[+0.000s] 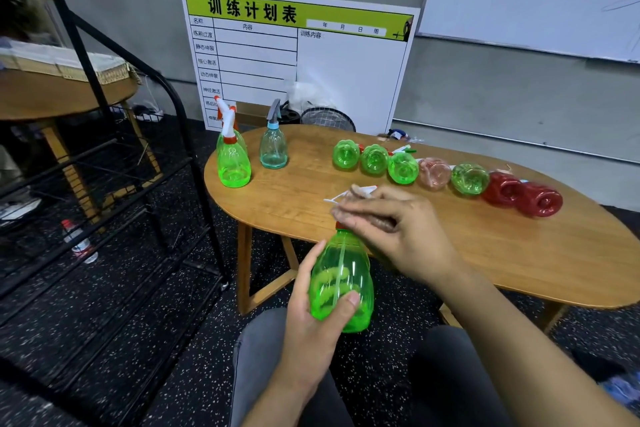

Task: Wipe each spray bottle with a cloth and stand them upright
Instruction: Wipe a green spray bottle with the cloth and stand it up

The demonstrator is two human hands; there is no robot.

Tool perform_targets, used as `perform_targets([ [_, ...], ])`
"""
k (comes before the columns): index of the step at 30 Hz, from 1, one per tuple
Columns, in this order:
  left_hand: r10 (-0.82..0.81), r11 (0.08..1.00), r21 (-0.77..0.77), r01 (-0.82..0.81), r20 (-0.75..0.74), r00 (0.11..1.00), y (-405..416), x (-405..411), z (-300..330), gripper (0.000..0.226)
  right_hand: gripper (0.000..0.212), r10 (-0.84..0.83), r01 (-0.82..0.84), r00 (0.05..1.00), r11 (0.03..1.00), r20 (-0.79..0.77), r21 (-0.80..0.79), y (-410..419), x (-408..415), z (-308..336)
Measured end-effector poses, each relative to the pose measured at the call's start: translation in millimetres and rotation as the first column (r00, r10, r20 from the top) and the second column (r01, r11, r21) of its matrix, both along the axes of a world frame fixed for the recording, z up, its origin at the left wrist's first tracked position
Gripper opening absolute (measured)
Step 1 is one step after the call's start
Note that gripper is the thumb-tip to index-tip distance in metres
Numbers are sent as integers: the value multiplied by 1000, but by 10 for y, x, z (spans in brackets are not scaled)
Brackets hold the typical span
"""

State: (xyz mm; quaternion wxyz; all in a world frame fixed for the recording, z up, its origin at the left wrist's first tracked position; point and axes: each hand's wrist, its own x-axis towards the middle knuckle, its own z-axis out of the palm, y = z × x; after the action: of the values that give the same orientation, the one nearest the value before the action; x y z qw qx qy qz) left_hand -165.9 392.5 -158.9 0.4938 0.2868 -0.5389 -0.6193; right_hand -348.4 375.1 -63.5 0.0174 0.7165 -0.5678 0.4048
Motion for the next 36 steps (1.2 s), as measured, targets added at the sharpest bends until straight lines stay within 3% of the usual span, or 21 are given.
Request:
perform_targets([
  [2,5,1000,0,-5,6,1000,-3,0,3,84,34,15,-15,1000,1000,-8,13,9,12,0],
  [6,-11,1000,-15,11,18,1000,4,-13,1,78,40,-197,201,979,976,57,-80,-17,-36,32],
  [10,-11,1000,18,11,2,1000,-8,11,-9,81,32,-3,4,999,1000,46,-14,7,22,-27],
  [15,-38,999,-6,38,0,999,-1,-8,2,79,32,-176,186,979,978,98,-99,3,-8,-18],
  [19,-6,1000,30,6,-16,1000,-23,11,-3,83,30,40,-44,993,998,115,34,32,52,-39],
  [24,-41,999,19,41,-9,999,-9,-4,-7,77,41,-208,215,974,973,89,-82,21,-1,-7],
  [29,19,999,35,-18,-4,1000,-26,17,7,79,31,29,-31,994,999,107,22,44,57,-108],
  [36,-25,1000,13,25,-13,1000,4,8,15,76,40,-260,264,965,955,46,-133,-24,-75,1],
])
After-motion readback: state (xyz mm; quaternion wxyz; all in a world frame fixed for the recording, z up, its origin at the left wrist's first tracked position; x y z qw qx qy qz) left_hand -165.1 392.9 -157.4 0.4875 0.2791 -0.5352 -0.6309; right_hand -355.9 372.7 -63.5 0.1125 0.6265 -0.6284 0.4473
